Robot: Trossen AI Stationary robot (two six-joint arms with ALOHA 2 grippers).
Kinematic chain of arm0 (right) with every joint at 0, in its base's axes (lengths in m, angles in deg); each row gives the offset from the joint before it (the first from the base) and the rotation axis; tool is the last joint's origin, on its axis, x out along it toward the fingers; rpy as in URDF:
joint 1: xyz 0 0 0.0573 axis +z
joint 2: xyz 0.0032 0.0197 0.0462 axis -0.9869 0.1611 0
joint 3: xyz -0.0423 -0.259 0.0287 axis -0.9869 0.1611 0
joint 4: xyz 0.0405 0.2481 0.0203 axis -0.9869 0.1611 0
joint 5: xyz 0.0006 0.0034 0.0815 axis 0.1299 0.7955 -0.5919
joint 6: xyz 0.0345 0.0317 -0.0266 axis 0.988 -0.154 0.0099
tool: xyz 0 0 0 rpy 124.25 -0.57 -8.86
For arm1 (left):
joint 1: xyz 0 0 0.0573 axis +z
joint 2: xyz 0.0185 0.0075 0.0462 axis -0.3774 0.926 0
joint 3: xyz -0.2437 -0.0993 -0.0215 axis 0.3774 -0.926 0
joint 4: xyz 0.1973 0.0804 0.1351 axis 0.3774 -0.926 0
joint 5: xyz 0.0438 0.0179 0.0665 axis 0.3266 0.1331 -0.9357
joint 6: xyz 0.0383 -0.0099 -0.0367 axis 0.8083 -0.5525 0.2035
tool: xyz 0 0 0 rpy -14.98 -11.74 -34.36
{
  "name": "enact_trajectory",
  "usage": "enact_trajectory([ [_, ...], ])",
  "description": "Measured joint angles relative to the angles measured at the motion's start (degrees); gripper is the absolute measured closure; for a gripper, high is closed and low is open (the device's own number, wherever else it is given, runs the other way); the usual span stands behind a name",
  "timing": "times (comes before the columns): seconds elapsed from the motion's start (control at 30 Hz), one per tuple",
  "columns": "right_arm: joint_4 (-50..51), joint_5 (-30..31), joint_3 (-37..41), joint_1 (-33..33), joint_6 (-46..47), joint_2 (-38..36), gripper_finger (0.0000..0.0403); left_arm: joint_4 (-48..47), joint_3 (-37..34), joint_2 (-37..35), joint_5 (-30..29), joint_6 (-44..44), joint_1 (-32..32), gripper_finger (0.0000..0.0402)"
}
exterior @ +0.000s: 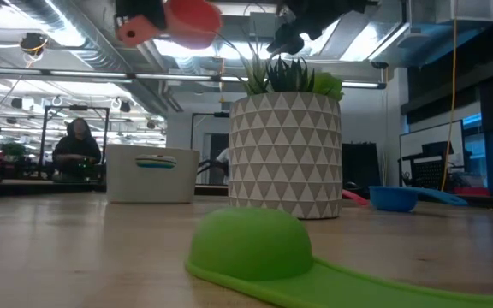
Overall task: Nest measuring cups in basket
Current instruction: Stack the orange measuring cup on top of the violet measuring cup in the gray bin
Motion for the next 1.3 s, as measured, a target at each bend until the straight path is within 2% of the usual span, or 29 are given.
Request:
enact_trajectory([
  [0.27,-4.96,0.00,0.00,2.83,0.00,0.00,0.0042,-1.31,0.02,-1.72,5.39,14.16,10.75,0.0400],
  [0.53,-8.80,0.05,0.00,5.45,0.00,0.00,0.0042,-0.56,0.02,-0.98,5.57,24.27,20.32,0.0400],
  [0.67,-11.10,0.12,0.00,6.43,0.00,0.00,0.0042,-0.43,0.00,-0.78,7.94,30.13,23.76,0.0400],
  [0.87,-14.02,2.66,0.00,7.74,0.35,0.00,0.0042,-0.37,0.00,-0.74,12.11,37.41,26.68,0.0400],
  [1.17,-21.79,3.52,0.01,10.19,7.54,2.68,0.0042,2.10,0.00,0.49,12.05,40.34,27.75,0.0399],
  [1.3,-24.73,9.98,0.02,11.84,7.48,4.54,0.0042,3.69,0.00,1.85,11.66,40.29,27.72,0.0400],
])
